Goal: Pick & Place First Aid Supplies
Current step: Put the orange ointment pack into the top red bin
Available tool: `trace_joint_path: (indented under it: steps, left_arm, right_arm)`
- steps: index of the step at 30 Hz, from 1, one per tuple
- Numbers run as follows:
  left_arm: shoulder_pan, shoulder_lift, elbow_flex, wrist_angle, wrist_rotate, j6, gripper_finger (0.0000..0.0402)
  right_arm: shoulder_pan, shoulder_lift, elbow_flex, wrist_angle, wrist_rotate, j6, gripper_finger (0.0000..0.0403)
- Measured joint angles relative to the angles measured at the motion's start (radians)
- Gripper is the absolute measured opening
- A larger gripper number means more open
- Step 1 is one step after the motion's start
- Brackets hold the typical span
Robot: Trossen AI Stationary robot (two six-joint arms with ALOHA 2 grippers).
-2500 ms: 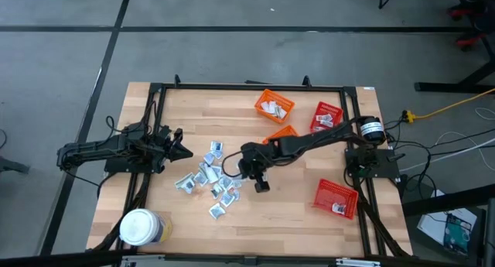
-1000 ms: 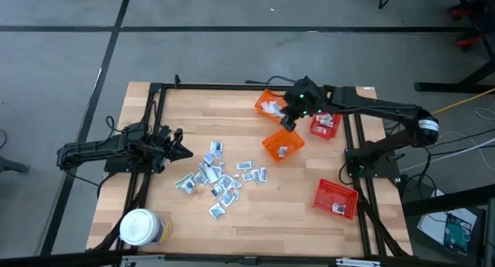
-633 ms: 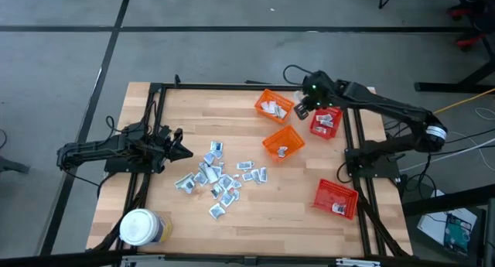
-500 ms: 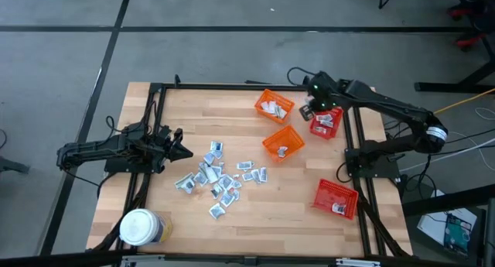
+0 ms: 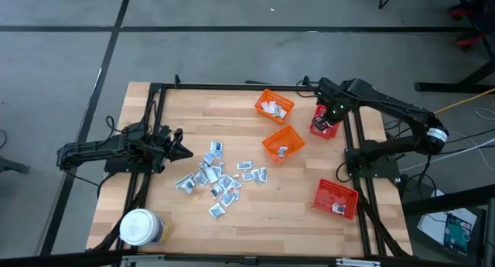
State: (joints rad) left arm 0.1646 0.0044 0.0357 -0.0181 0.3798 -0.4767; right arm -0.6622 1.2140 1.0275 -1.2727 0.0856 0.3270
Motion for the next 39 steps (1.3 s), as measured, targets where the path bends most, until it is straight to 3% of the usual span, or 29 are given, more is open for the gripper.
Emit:
trace_joint_path:
  steps: [9,18,23,28,32,39]
  left_arm:
    - [0.000,0.000,0.000,0.000,0.000,0.000,0.0015]
    - [0.000,0.000,0.000,0.000,0.000,0.000,0.0015]
    - [0.000,0.000,0.000,0.000,0.000,0.000,0.0015]
    - [0.000,0.000,0.000,0.000,0.000,0.000,0.0015]
    - [0.000,0.000,0.000,0.000,0.000,0.000,0.0015]
    - [0.000,0.000,0.000,0.000,0.000,0.000,0.0015]
  right_arm:
    - [-0.020,0.000,0.000,-0.018,0.054,-0.015,0.0048]
    - [-0.023,0.000,0.000,-0.041,0.046,-0.024,0.0152]
    - [-0.023,0.000,0.000,0.015,-0.002,-0.117,0.0201]
    - [-0.023,0.000,0.000,0.140,-0.050,-0.048,0.0223]
    - [-0.013,0.001,0.000,0.301,-0.190,-0.102,0.0227]
    - [0.152,0.002,0.000,0.561,-0.241,-0.240,0.0227]
